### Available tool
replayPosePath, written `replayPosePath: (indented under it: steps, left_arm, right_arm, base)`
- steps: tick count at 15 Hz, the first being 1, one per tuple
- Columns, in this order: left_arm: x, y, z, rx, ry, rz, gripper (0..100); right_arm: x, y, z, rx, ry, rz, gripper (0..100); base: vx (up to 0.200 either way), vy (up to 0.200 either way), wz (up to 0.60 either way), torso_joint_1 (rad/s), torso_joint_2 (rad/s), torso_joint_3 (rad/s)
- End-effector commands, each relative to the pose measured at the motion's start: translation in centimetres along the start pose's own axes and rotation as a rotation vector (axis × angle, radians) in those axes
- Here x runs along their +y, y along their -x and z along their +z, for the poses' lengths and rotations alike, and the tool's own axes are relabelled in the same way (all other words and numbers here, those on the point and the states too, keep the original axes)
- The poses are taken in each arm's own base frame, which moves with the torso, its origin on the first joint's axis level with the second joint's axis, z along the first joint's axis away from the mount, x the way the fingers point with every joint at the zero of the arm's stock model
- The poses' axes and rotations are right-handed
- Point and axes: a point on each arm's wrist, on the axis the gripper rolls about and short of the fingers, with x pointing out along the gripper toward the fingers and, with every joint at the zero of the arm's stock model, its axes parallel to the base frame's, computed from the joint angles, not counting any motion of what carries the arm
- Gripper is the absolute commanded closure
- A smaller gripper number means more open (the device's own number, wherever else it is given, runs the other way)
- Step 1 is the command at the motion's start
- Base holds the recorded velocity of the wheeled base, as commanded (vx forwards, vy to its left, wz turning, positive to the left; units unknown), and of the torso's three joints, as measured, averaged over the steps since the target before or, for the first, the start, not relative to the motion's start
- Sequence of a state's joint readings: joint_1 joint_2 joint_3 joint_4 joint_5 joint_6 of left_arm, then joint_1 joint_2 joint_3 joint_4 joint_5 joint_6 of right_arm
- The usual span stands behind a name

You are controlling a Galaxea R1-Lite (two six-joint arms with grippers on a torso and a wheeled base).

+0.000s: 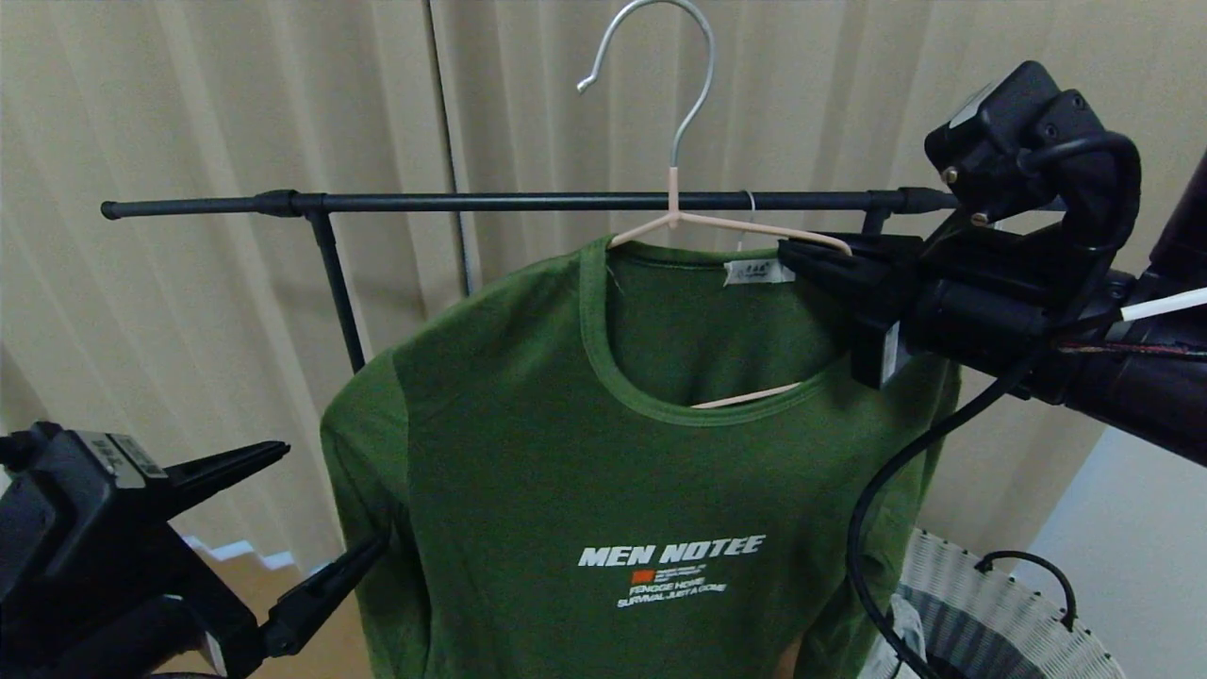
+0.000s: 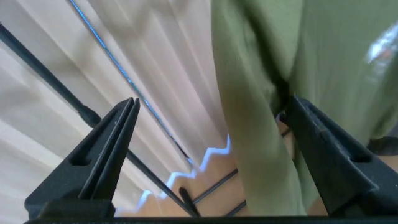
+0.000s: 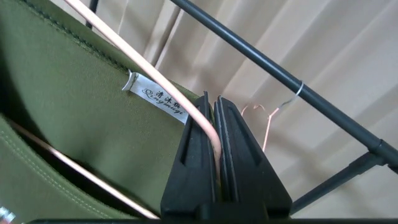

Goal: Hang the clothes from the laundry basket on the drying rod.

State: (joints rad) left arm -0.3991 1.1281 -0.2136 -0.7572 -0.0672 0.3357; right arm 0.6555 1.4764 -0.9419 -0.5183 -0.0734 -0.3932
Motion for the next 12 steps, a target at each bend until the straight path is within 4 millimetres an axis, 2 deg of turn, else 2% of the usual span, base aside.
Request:
replayPosePath:
  steps: [1,5,8,12]
  left_arm:
    - [0.1,-0.9,0.1,0.02,0.006,-0.005,100]
    - [0.2,-1.1,-0.1,0.034,0.008,-0.002,100]
    - [2.1,-0.8,-0.2,0.045,0.009,0.124,100]
    - [3.8,0.0,0.9,0.0,0.009,0.23,100]
  right_arm:
    - [0.0,0.2,0.1,-0.005,-0.001,0.002,100]
    - [0.1,0.3,0.1,0.0,0.001,0.002,100]
    - [-0.2,0.1,-0.4,0.027,0.008,-0.016,100]
    - [-2.5,-0.3,-1.7,0.094,0.036,-0.097,100]
  base:
    - [0.0,0.0,0.0,0.0,0.0,0.0]
    - [0.0,0.0,0.0,0.0,0.0,0.0]
    - [0.0,0.0,0.0,0.0,0.0,0.0]
    - [0.0,0.0,0.0,0.0,0.0,0.0]
